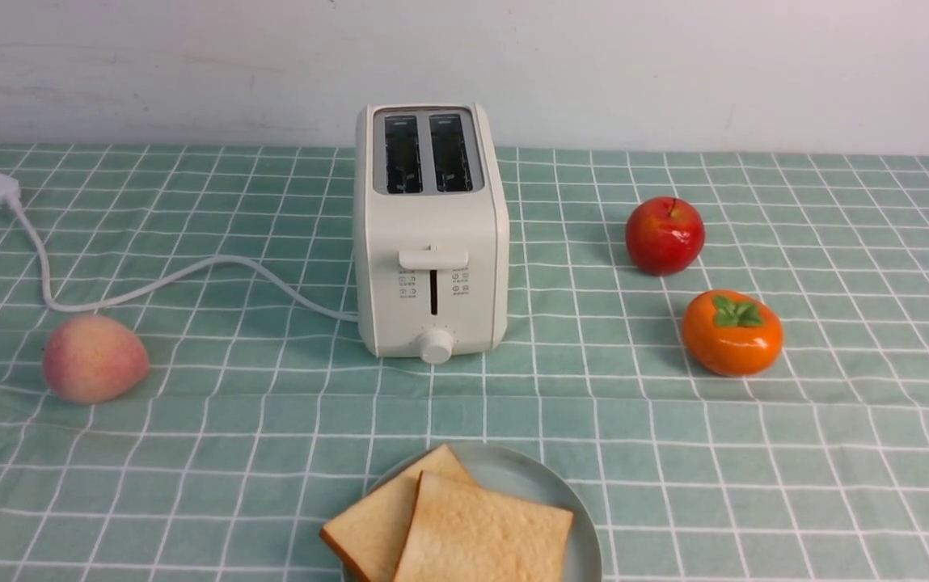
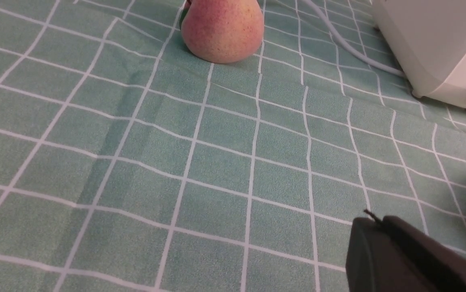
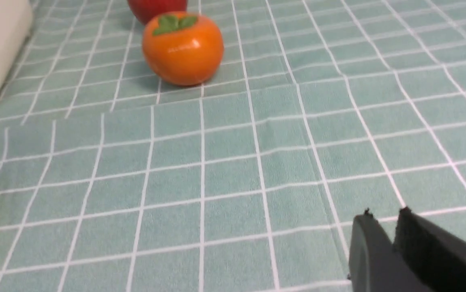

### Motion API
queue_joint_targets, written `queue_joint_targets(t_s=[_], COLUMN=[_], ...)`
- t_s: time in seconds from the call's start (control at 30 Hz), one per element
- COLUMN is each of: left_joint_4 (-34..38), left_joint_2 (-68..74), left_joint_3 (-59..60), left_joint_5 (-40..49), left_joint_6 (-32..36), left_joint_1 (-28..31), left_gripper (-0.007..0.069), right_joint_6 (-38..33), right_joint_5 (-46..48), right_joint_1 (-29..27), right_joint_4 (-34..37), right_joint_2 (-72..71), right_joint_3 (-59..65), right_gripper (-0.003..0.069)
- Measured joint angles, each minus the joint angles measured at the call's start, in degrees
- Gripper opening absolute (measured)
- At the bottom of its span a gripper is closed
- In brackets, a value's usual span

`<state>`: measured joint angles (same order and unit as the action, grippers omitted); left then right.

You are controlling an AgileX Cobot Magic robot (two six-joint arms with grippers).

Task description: Take toasted bread from bread machine on blue coffee table place on plate.

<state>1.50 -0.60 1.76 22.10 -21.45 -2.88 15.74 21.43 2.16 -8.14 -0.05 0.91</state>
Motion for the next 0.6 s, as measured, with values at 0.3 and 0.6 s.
queue_joint_targets(t_s=[0.3, 0.6], left_joint_4=[-0.02, -0.02], left_joint_2=[0.00, 0.00], left_joint_3=[0.00, 0.00], left_joint_5=[0.10, 0.10], left_joint_6=[-0.04, -0.04], left_joint_1=[0.00, 0.00], left_gripper=[0.0017, 0.0031], right_joint_6=[-0.65, -0.65], right_joint_5=[0.24, 0.29], right_joint_1=[-1.22, -1.22], right_joint_4=[-0.06, -0.06], right_joint_2=[-0.50, -0.50], right_joint_3=[0.00, 0.00], right_gripper=[0.0106, 0.0117])
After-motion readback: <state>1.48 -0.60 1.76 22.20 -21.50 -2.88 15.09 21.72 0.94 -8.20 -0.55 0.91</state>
